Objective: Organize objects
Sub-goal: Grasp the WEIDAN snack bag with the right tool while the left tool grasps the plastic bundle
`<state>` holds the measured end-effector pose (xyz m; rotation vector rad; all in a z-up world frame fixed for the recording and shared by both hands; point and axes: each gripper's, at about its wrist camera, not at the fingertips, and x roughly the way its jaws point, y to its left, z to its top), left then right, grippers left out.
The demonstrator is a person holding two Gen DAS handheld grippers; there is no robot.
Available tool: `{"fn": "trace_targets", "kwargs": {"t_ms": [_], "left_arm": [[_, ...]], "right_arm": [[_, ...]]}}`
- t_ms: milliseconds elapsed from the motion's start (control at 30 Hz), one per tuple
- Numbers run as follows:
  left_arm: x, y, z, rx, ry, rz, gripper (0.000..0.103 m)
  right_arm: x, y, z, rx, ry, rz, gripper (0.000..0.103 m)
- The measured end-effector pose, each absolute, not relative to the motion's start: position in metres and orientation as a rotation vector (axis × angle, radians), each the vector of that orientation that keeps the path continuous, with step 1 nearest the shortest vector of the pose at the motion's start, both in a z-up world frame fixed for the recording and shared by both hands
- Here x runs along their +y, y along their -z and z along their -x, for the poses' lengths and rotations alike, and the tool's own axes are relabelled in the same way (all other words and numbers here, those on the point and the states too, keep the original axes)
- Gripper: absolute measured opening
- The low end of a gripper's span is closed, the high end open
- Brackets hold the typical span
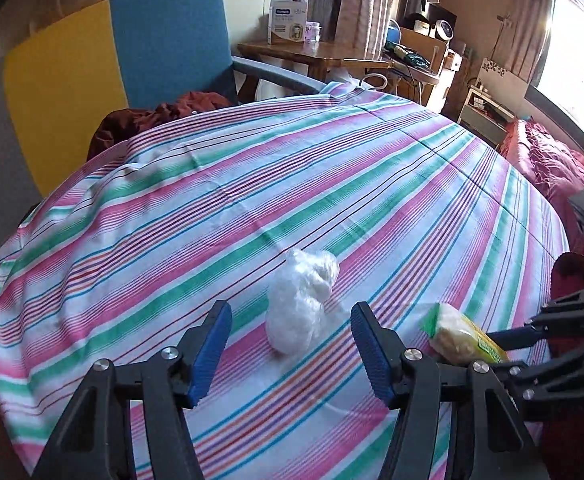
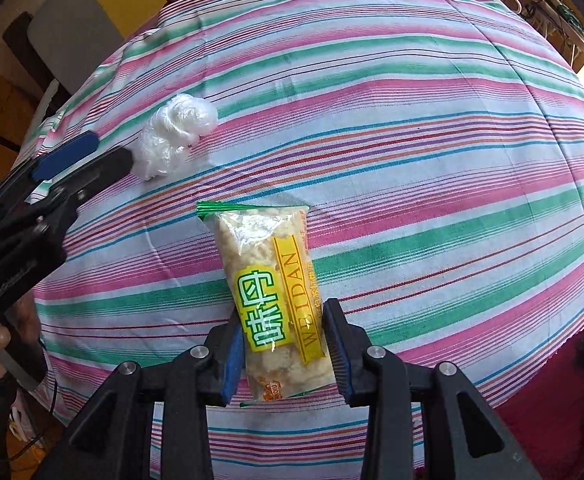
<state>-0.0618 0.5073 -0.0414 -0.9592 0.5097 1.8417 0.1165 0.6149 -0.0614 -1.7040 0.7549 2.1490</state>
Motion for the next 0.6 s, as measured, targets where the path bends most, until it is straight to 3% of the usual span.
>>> {"fn": "trace_targets", "kwargs": {"t_ms": [167, 200, 233, 600], "left_arm": [[0.541, 0.075, 0.08, 0.588, -1.851, 1.03, 0.058], [0.542, 0.082, 0.084, 0.586, -1.852, 1.069, 0.04], [0.539, 0.081, 0.086, 0.565, -1.873, 1.059, 0.034], [0.429, 0.077, 0.043, 0.455, -1.957, 1.079, 0.032]], "right_arm": [[0.623, 0.063, -0.128, 0.883, -2.149, 1.677, 0.038], [0.624, 0.062, -0.13, 0.895, -2.149, 1.669, 0.038], [0.624, 0.062, -0.132, 0.904, -2.149, 1.665, 0.038], [0.616, 0.055, -0.145, 0.922, -2.166, 1.662, 0.038]]}}
